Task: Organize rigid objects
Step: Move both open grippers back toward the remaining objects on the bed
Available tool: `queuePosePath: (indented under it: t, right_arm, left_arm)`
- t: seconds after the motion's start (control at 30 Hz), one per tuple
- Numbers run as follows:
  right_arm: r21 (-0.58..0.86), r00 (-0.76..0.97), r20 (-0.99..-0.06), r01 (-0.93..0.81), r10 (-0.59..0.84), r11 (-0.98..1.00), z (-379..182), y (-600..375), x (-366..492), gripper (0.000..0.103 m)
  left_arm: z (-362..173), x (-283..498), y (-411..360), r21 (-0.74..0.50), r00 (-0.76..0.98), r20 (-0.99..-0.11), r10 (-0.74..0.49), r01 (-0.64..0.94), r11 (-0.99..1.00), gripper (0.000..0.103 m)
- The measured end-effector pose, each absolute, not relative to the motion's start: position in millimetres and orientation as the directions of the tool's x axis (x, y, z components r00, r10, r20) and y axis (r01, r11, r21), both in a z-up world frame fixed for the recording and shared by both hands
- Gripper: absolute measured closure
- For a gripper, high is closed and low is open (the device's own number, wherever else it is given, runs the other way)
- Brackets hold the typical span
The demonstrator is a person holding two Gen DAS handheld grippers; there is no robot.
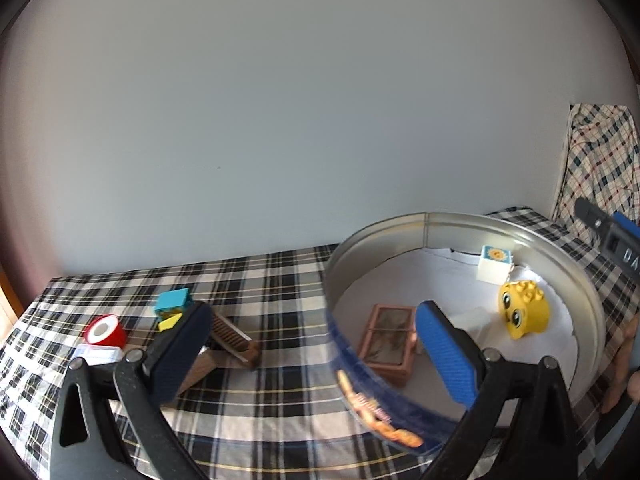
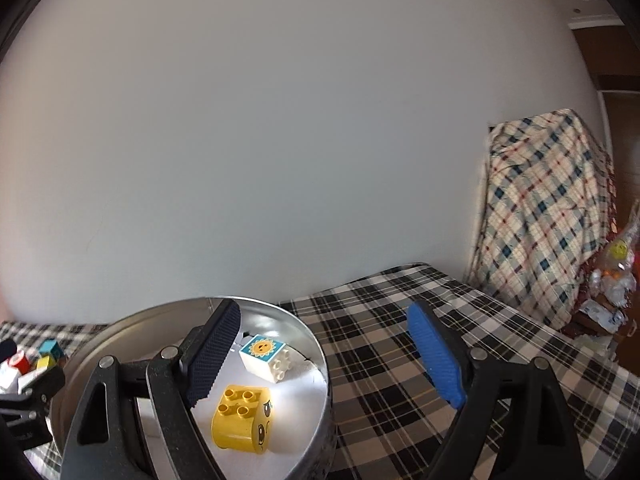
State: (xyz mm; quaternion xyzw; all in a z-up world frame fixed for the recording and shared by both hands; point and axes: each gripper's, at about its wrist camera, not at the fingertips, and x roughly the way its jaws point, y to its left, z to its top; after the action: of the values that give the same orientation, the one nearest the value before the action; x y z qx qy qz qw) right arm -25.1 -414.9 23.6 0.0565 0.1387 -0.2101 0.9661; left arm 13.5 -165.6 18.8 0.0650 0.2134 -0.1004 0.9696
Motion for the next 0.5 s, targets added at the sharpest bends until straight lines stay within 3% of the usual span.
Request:
queuePosePath:
  t: [0.5]
  right_arm:
    - [0.045,0.849,-0.279,0.479,-0.449,0.877,22,-386,-51,0.016]
  left_arm:
    - [16,2,-121,0.064,0.89,-0.423,-0.169,0.215,0.974,0.0]
